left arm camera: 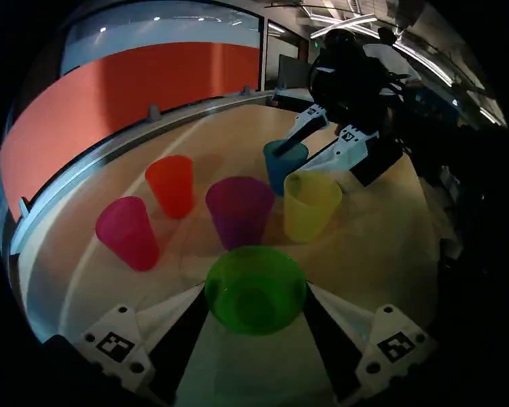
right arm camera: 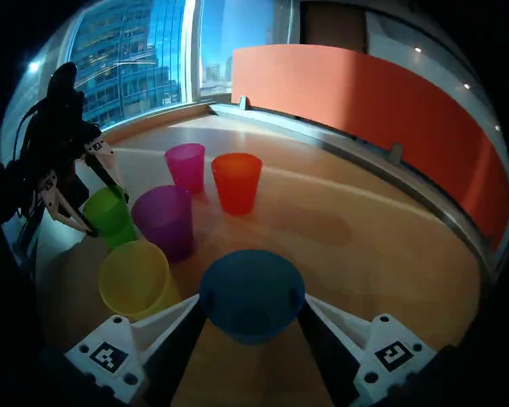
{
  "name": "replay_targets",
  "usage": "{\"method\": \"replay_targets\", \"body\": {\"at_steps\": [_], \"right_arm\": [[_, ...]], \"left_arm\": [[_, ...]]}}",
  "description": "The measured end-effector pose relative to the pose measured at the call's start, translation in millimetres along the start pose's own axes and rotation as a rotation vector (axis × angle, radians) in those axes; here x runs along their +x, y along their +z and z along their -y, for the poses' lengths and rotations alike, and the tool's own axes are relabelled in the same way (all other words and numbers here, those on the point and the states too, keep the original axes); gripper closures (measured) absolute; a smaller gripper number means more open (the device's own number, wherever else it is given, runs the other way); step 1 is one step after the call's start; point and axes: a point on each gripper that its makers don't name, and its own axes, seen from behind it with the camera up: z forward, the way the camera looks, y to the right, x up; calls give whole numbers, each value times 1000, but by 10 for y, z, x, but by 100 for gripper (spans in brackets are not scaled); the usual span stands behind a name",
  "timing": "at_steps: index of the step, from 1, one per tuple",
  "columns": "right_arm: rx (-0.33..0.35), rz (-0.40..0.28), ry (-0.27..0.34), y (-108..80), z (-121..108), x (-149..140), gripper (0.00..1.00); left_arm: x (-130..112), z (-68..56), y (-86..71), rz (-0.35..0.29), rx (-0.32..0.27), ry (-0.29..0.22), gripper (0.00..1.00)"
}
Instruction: Pour water
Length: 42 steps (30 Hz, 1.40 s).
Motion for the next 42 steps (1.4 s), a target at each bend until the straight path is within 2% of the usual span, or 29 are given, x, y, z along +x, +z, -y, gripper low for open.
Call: {"method": "replay_targets", "body": {"at_steps": [14, 18, 20, 22, 24, 35, 42], "right_arm": [[-9, -1, 18, -37, 8, -75, 8], [-11, 1, 22, -47, 12, -98, 0], [-14, 0, 24, -52, 8, -102, 0], [-16, -4, 24, -64, 7, -98, 0], [-18, -8, 24, -80, 7, -93, 0], [-35, -24, 29, -221, 12, -95, 0], [-54, -34, 38, -357, 20, -142, 0]], "left_arm": [[-26, -6, -17, 12, 14, 28, 10], [-39, -5, -27, 20, 18, 30, 11], [-39, -15, -32, 22, 16, 28, 8], [-35, -37, -40, 21, 10, 25, 2], [-34, -52, -50, 20, 7, 23, 1], [-92, 17, -124, 25, 45, 16, 1], [-178, 73, -242, 19, 75, -3, 1]]}}
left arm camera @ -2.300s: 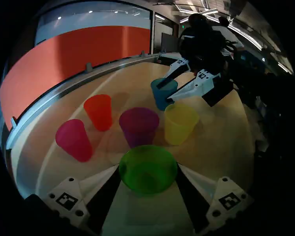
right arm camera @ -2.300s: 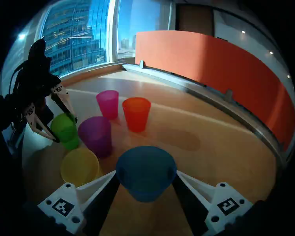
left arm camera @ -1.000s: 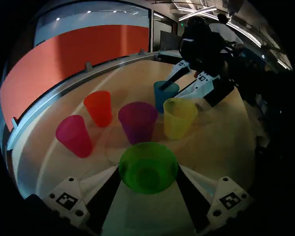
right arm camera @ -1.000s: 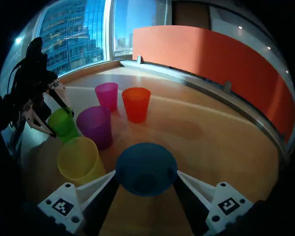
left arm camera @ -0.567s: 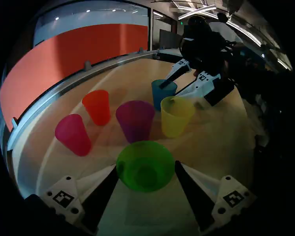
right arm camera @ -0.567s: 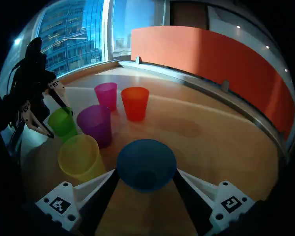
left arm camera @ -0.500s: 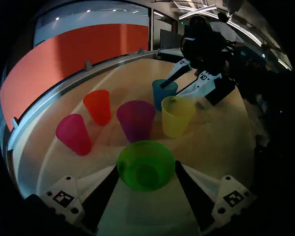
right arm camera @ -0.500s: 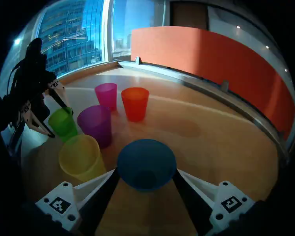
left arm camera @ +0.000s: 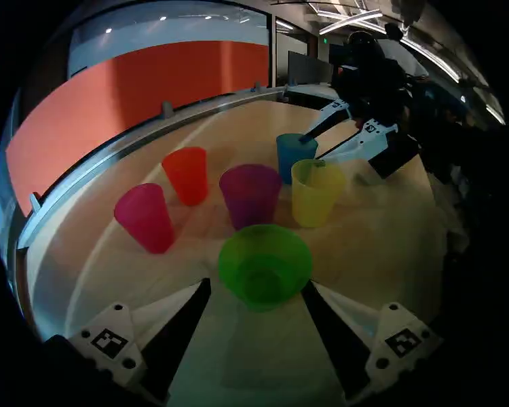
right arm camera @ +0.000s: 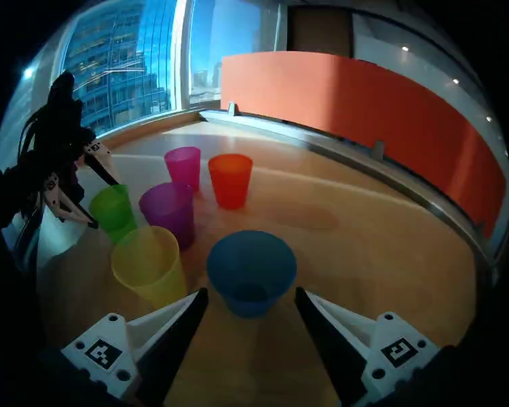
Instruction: Pour water
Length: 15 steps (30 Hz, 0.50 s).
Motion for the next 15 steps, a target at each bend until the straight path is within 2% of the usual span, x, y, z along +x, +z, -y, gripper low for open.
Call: {"method": "replay_targets", "body": {"at_steps": [15], "right_arm": [[-44, -45, 36, -340, 63, -79, 0]], "left_arm": [[-113, 33, -309, -48, 58, -47, 0]]}}
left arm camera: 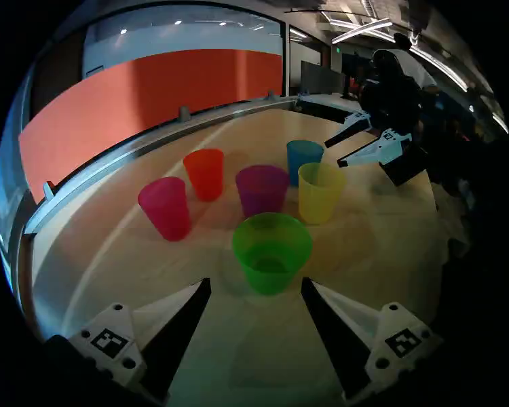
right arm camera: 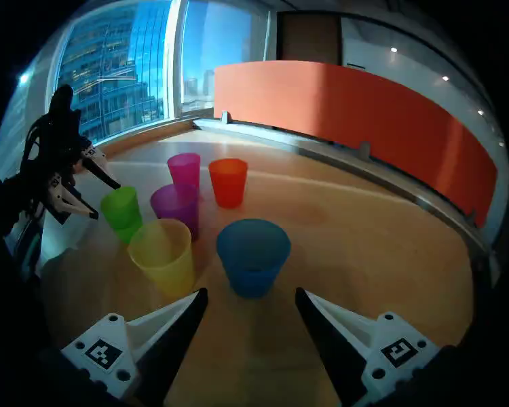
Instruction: Pour water
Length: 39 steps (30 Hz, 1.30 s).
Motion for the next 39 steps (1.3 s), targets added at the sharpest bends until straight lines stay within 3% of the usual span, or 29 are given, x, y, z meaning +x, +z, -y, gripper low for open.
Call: {"method": "replay_targets", "body": {"at_steps": [10, 23, 29, 39], "right_arm": [[-71, -128, 47, -302, -8, 206, 0], [-237, -316, 104, -638, -259, 521, 0], [-336, -407, 130, -780, -418, 678, 0], [-489, -534, 183, -1026, -649, 839, 1]], "left_arm": [[178, 62, -270, -117, 77, -52, 1], [495, 212, -598, -321, 247, -79, 1], [681, 390, -795, -440, 353, -96, 1], [830, 612, -1035, -570, 484, -176, 1]]}}
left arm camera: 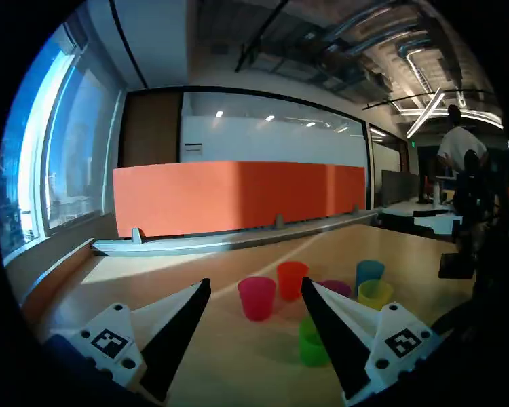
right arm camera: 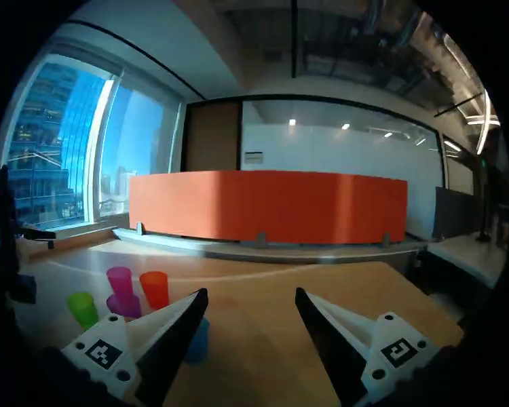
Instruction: Pour water
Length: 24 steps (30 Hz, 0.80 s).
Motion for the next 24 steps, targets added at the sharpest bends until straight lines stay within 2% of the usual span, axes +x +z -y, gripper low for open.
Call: {"method": "replay_targets", "body": {"at_steps": [6, 14, 20, 24], "right_arm": [[-104, -59, -5, -20, -170, 76, 1], [-228, -100, -4, -94, -361, 96, 1], [-229, -89, 21, -120, -356, 34, 1], [-213, -87, 46, -113, -331, 56, 1]], "left_arm": [[91, 162, -23, -52, 105, -28, 1], [125, 307, -39, -83, 209, -30, 1], [176, 389, -67, -85, 275, 16, 1], [195, 415, -74, -92, 300, 28, 1]]}}
